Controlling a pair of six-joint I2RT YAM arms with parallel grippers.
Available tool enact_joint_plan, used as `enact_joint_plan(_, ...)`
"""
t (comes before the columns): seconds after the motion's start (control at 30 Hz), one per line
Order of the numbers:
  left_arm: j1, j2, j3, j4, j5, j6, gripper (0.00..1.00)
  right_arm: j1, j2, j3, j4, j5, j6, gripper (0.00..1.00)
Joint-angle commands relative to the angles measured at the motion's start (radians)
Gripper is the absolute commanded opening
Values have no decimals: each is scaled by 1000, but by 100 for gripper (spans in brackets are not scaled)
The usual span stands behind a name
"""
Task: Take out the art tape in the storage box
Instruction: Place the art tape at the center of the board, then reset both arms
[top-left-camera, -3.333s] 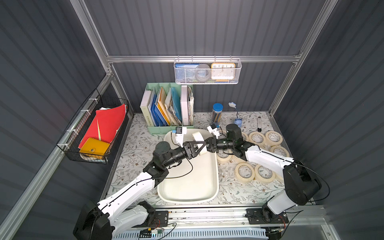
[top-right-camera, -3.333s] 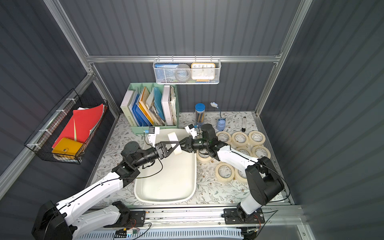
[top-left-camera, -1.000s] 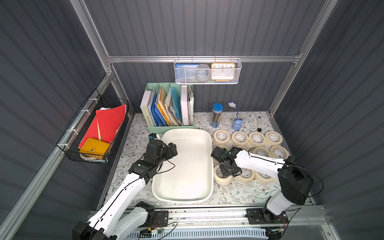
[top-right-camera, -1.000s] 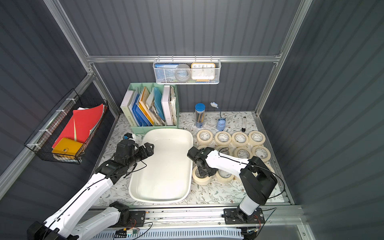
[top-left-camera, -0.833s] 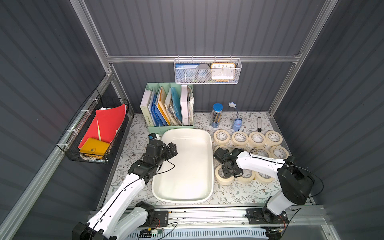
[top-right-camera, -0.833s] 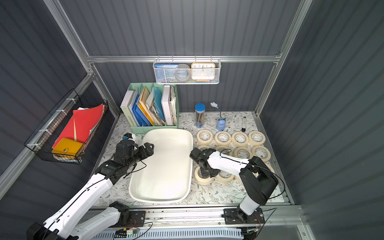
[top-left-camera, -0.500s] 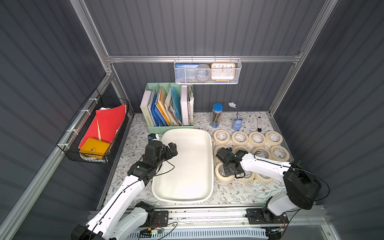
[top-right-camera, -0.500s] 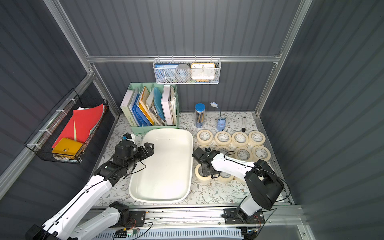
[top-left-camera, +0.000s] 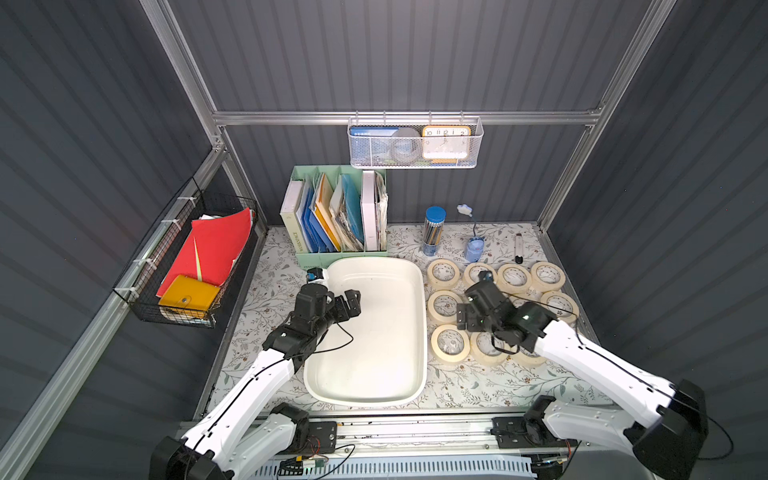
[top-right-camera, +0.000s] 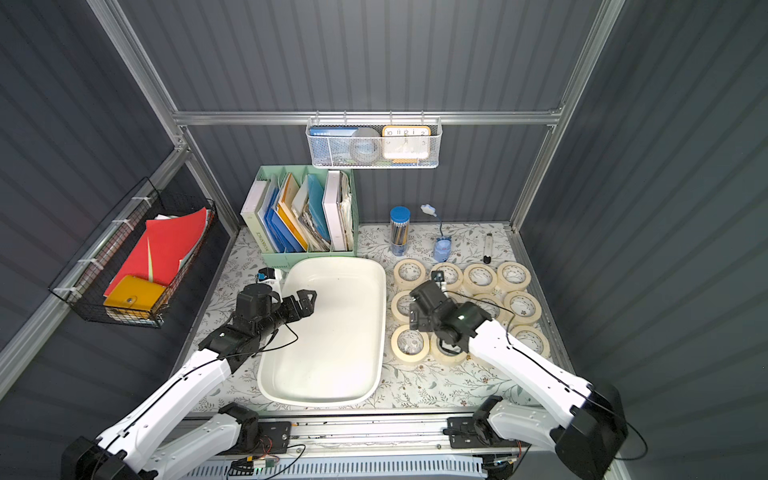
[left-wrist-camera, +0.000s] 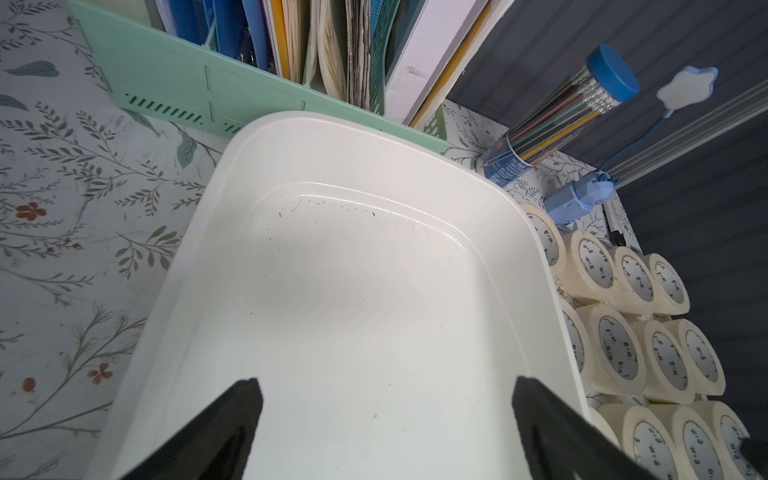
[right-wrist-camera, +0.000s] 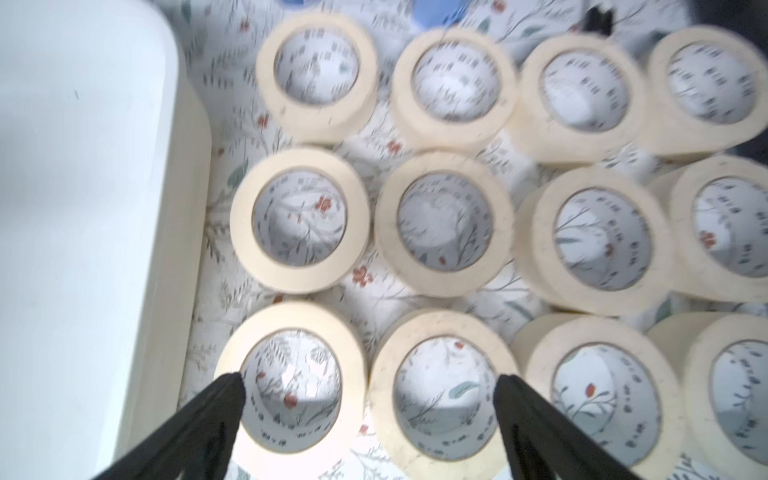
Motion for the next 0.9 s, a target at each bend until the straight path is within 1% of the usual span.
enact_joint_plan(0.0,7,47,-33,107,0,89,100,-124,-27,-49,93,15,-115,99)
enact_joint_plan(0.07,7,80,-42,155,-78,153,100,-183,-32,-96,170,18,-168,99)
enact_joint_plan(0.13,7,103,-77,242,-175,229,100,-244,-30,-153,266,9,-198,99)
enact_joint_plan(0.2,7,131,-112,344,-236,290,100,-285,-36,-236,399,11,-216,99)
enact_joint_plan(0.23,9,153,-123,390,-246,312,100,-306,-39,-283,474,4,-218,99)
enact_joint_plan(0.33,9,226,-134,499,-226,346,100,-363,-19,-371,636,-11,-228,99)
enact_joint_plan(0.4,8,271,-108,511,-207,349,100,-404,-10,-335,579,-35,-224,99)
enact_joint_plan(0.47,8,301,-98,537,-196,348,100,-428,-5,-349,626,-27,-258,99)
enact_joint_plan(0.53,8,315,-92,548,-185,341,100,-460,-4,-365,659,-38,-268,99)
enact_joint_plan(0.6,8,319,-88,547,-178,341,100,-501,-1,-390,702,-76,-264,99)
enact_joint_plan(0.73,11,310,-106,585,-198,394,100,-547,34,-480,888,-105,-301,99)
enact_joint_plan(0.87,58,299,-118,599,-190,438,100,-561,82,-542,1045,-133,-334,99)
